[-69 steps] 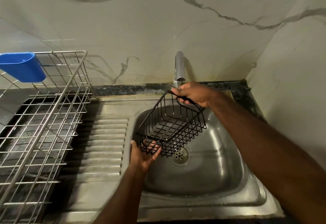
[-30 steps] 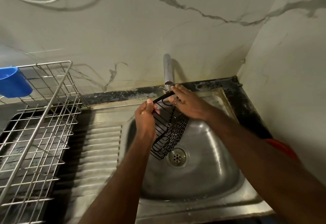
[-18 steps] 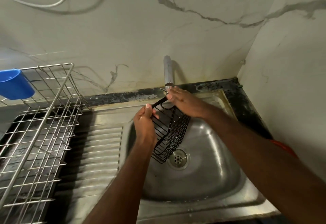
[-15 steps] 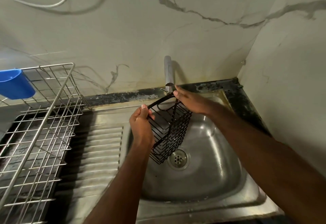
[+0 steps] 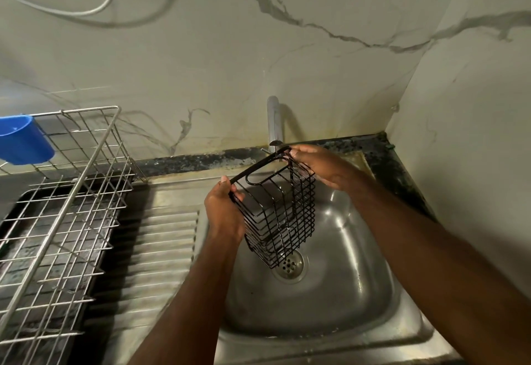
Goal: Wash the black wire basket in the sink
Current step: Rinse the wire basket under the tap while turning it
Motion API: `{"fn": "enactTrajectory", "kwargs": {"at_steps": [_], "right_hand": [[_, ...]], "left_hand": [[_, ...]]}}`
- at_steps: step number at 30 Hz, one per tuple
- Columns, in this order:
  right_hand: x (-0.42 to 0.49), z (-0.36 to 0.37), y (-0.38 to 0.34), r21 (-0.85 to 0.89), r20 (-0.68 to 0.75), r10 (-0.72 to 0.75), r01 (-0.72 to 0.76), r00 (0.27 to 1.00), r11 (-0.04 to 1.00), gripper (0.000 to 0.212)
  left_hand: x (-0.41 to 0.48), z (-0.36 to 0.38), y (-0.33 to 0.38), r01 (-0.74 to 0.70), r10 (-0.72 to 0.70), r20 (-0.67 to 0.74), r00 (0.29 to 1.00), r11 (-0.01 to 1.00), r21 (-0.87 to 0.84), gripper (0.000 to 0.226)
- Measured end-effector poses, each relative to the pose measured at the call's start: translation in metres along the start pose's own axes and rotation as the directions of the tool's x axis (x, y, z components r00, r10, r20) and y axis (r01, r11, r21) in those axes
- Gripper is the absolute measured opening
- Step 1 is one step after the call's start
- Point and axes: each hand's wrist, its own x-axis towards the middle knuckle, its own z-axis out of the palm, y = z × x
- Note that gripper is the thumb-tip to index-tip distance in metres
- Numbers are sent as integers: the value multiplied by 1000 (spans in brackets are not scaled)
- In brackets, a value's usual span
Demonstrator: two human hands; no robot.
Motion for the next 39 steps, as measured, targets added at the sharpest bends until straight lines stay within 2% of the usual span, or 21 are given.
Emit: {"fn": "enactTrajectory", "kwargs": {"at_steps": [8,16,20,22,24,26,28,30,31,32,36,38,39], "right_hand": [[-1,-17,11,84,-87,-96,103,992,991,24],[-3,-17,10,220,-150,-106,138,983,966,16],[2,-4,5,248,-78,-107,123,991,961,12],[3,3,3,221,-40,-109,115,993,969,11],[2,9,0,181,8,-102,99,995,978,11],[1,14,-4,177,50,-95,84,994,981,12],[3,13,-6,189,62,-76,63,995,980,11],[5,11,-7,188,68,-60,46,996,981,11],[6,10,-8,179,73,-54,41,996,983,12],[6,11,-10,163,73,-51,39,996,986,12],[8,17,-16,164,24,-13,9,1000,986,12],[7,20,-17,185,-17,9,-6,1000,983,14],[7,22,-18,134,-32,16,-12,999,991,17]], "left_hand": [[4,10,2,63,-61,62,996,998,-27,27],[12,4,-3,124,-122,110,986,992,-10,23],[20,-13,-3,112,-123,113,986,989,99,23],[19,-18,1,65,-102,150,983,970,233,23],[18,-22,6,-16,-92,222,971,898,440,25],[21,-25,14,-107,-113,298,948,769,630,37],[25,-23,27,-208,-150,359,921,589,781,49],[28,-13,41,-329,-159,407,900,367,870,50],[29,-7,47,-367,-175,433,884,313,876,46],[31,-1,50,-377,-204,449,870,312,872,42],[32,12,46,-256,-313,432,846,472,843,28],[31,11,36,-184,-304,387,871,528,829,30],[29,11,29,-134,-294,341,893,550,824,30]]}}
